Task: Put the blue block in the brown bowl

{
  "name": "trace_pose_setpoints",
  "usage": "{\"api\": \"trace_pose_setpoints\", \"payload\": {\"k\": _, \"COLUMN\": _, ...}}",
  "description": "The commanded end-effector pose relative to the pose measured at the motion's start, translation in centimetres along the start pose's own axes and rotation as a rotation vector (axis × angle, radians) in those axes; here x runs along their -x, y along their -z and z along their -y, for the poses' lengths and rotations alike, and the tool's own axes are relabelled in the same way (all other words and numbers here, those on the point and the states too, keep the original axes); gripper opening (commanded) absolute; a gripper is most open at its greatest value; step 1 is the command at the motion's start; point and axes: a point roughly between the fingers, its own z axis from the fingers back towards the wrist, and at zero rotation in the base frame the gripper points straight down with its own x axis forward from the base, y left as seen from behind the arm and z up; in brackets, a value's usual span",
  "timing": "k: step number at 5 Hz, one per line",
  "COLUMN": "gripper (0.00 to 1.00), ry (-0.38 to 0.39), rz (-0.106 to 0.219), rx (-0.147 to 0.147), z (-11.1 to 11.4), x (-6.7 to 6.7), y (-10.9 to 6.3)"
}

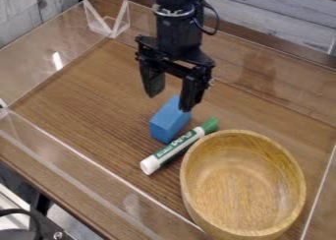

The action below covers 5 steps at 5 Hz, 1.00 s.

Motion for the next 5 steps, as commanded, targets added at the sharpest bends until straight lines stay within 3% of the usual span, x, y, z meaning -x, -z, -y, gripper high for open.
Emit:
{"api": "trace_pose_setpoints", "payload": {"k": 1, "gripper": 1.00, "ry": 0.010, "rz": 0.064, "rx": 0.006, "z": -0.28, "x": -0.36, "y": -1.19}}
{"api": "trace_pose_setpoints", "payload": {"k": 5, "gripper": 1.00, "ry": 0.041, "rz": 0.078, "rx": 0.040, "z": -0.60, "x": -0.54, "y": -0.35}}
